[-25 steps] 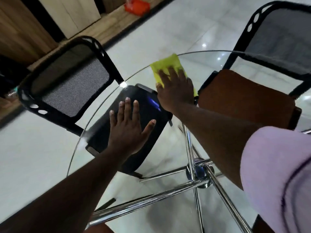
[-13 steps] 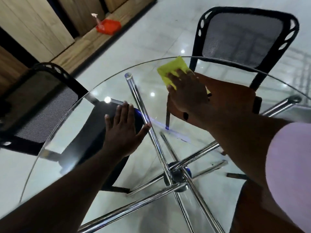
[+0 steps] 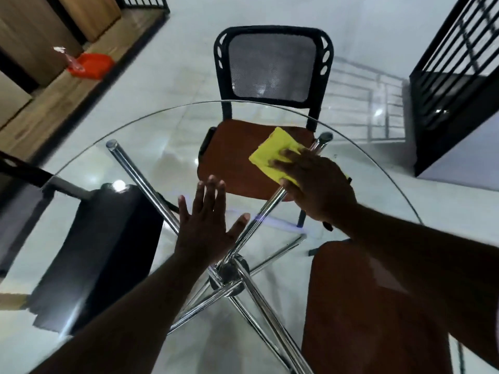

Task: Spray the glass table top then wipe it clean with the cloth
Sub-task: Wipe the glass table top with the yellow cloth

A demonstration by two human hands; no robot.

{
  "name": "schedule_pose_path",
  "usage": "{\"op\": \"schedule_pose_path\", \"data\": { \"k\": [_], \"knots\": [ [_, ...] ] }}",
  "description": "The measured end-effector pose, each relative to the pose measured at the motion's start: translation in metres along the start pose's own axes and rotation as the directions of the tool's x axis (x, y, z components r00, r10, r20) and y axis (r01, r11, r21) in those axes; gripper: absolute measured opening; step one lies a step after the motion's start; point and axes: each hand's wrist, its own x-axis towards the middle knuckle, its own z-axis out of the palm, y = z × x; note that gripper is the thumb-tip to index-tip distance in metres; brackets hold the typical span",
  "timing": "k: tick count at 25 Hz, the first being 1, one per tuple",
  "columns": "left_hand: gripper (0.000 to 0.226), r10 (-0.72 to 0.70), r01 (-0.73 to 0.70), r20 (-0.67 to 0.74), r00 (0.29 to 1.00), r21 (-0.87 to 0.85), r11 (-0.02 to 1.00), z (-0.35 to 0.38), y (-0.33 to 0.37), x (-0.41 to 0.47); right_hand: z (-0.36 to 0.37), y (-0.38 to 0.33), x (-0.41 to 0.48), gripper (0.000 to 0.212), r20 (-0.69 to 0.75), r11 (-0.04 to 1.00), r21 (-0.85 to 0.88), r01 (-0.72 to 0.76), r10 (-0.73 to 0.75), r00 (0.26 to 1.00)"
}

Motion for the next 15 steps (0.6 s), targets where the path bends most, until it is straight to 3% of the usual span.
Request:
{"op": "schedule_pose_path", "data": {
  "k": [1, 4, 5, 7, 9, 11, 13, 15],
  "knots": [
    [0.1, 0.014, -0.014, 0.007, 1.0, -0.002, 1.0, 0.001, 0.009, -0.01, -0.012, 0.0, -0.022, 0.047, 0.015, 1.0, -0.01, -0.018, 0.018, 1.0],
    [0.094, 0.089, -0.089, -0.043, 0.995, 0.005, 0.996, 0.007, 0.036, -0.046, -0.052, -0.009, -0.096, 0.05, -0.074, 0.951, -0.018, -0.308, 0.306, 0.949],
    [0.091, 0.132, -0.131, -0.076, 0.988, 0.021, 0.991, 0.008, 0.044, -0.062, -0.065, -0.022, -0.131, 0.052, -0.043, 0.954, -0.021, -0.3, 0.299, 0.953],
    [0.087, 0.205, -0.204, -0.132, 0.97, 0.018, 0.979, 0.01, 0.055, -0.097, -0.095, -0.058, -0.208, 0.059, 0.113, 0.992, 0.009, -0.129, 0.127, 0.985],
    [0.084, 0.215, -0.22, -0.154, 0.964, -0.015, 0.975, 0.007, 0.055, -0.131, -0.125, -0.069, -0.253, 0.063, 0.257, 0.992, 0.071, 0.105, -0.12, 0.959],
    [0.082, 0.21, -0.219, -0.152, 0.966, -0.041, 0.975, 0.005, 0.05, -0.152, -0.128, -0.044, -0.246, 0.06, 0.283, 0.972, 0.088, 0.216, -0.233, 0.931],
    [0.082, 0.198, -0.208, -0.139, 0.97, -0.061, 0.976, 0.003, 0.047, -0.16, -0.106, -0.013, -0.204, 0.055, 0.207, 0.997, 0.0, 0.08, -0.078, 0.975],
    [0.084, 0.181, -0.191, -0.127, 0.975, -0.076, 0.979, 0.002, 0.048, -0.156, -0.071, 0.017, -0.14, 0.055, 0.058, 0.959, -0.103, -0.264, 0.271, 0.961]
  ]
}}
